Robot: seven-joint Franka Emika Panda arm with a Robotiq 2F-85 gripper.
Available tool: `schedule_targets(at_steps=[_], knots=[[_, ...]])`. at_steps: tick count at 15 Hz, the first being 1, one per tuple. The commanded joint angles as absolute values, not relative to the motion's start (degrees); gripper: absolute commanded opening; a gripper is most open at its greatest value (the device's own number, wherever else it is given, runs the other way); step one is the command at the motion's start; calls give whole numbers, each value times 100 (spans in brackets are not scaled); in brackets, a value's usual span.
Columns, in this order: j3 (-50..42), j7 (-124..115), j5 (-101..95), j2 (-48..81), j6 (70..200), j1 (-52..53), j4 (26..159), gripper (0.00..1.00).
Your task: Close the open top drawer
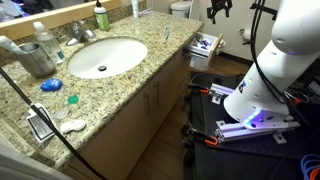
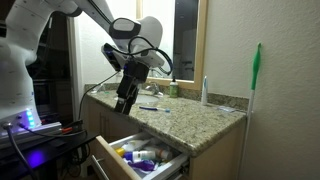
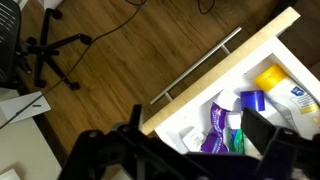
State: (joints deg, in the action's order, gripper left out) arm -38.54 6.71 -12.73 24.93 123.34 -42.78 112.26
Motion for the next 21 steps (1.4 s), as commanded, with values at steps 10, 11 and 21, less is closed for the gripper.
schedule_targets(at_steps=[10, 11, 21], knots=[[-3213, 1530, -458, 2996, 12767, -6146, 11018, 100], [-3104, 1583, -414, 3036, 12987, -6326, 11069, 100], [-2078, 1406, -133, 3506, 13850, -7163, 11126, 100]])
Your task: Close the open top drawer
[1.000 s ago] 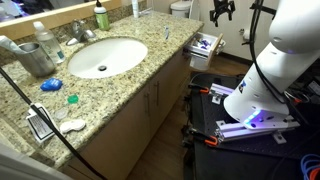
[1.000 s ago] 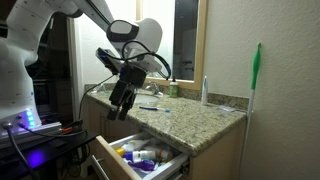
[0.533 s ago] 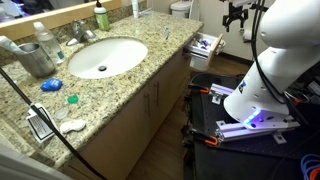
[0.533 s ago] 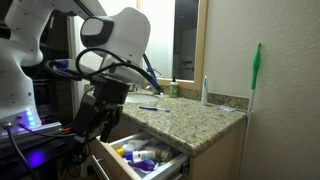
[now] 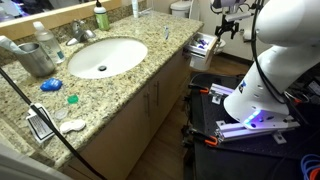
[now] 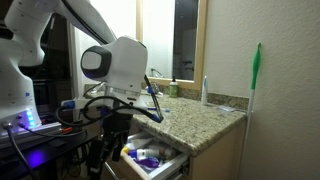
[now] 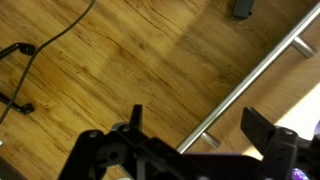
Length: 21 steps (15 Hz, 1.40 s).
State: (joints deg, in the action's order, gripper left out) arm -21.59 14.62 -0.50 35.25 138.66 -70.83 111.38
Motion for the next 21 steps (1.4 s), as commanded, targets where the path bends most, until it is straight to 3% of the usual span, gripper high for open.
schedule_targets(at_steps=[1, 3, 13, 21], knots=[[-2038, 1410, -116, 3531, 13872, -7177, 11126, 100], [-1906, 1404, 54, 3571, 13938, -7228, 11092, 100], [435, 3069, 2969, 3670, 15140, -8758, 11173, 100], [-134, 2626, 2038, 3583, 14947, -8456, 11208, 100]])
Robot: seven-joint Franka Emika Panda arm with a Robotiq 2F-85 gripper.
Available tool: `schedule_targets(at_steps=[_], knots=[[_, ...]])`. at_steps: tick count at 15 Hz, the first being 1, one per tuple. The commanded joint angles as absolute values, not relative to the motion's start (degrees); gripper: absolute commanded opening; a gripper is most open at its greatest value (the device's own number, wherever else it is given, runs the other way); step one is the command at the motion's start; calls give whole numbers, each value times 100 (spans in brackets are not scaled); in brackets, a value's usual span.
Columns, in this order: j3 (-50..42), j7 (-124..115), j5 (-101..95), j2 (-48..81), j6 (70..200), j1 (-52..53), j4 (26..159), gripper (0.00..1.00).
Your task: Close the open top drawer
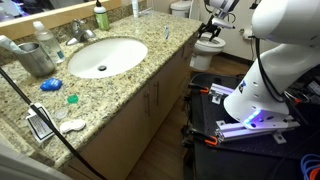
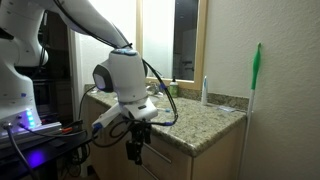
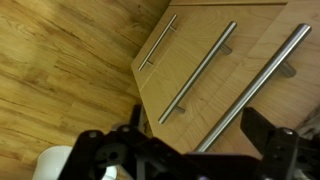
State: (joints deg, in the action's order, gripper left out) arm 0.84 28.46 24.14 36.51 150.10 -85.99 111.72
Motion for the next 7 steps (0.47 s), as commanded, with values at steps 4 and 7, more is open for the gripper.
schedule_targets(at_steps=[4, 7], knots=[[-423, 2429, 1385, 3526, 14965, -8321, 11271, 100], [-287, 2440, 1512, 3642, 15001, -8414, 11162, 100]])
